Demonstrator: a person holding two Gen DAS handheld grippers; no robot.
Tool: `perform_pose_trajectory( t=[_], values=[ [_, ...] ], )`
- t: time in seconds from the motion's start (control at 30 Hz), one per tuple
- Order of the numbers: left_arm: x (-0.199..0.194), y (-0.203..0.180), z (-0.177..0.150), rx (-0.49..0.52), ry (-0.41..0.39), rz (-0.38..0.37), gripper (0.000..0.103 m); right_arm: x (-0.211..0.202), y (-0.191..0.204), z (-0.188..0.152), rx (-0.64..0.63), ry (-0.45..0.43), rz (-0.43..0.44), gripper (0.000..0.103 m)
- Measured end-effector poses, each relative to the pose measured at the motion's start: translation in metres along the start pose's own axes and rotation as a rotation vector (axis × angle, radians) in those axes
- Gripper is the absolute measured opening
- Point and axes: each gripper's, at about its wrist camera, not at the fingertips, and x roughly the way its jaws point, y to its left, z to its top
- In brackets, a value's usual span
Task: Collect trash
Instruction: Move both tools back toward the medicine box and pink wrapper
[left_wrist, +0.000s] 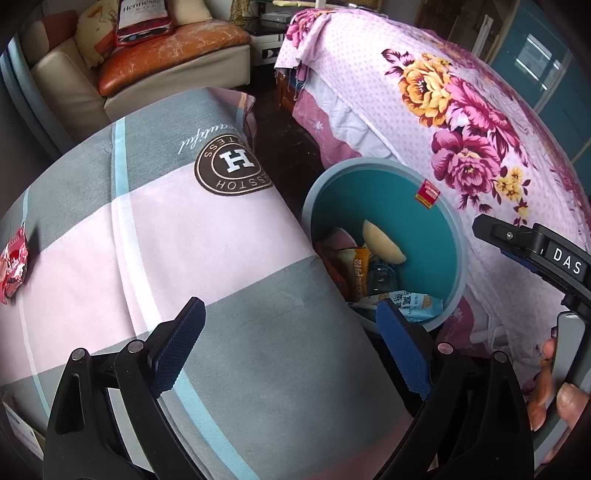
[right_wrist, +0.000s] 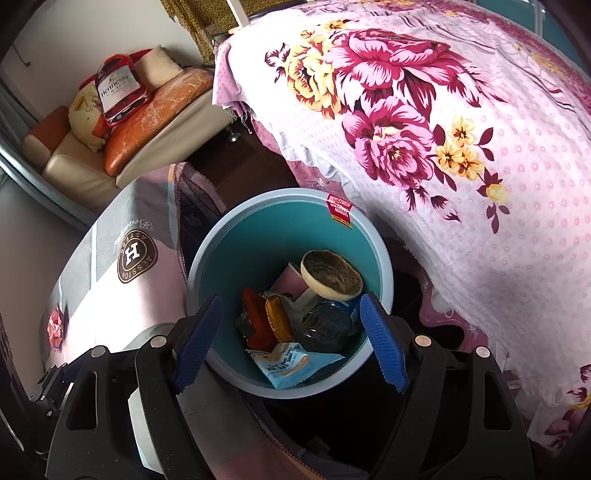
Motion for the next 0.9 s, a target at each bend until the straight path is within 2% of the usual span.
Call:
perform_pose_trajectory(
  t=[0.2,0.53,0.73,0.9],
  values=[
    [-0.017,0.026,-0.018,-0.057,-0.010,0.003,0.094,-0.005,0.028,-0.017,-0.039,0.033,0.016,0.077],
    [-0.051,0.099,-0.065,-0.218,-0.019,0.033,0.094,-0.011,0.100,-0.057,-0.174,0.096,0.072,0.083],
    [-0.070,0.157,-0.104,-0.379,-0.005,0.074,0.096,-0.010,0.152,-0.089,-0.285,0.156,0.119,0.083],
    [-0.093,0.208,-0.135,-0.538,-0.012,0.143,0.099,-0.014,0.190,-0.116,-0.377,0.188,0.160,0.083]
  ],
)
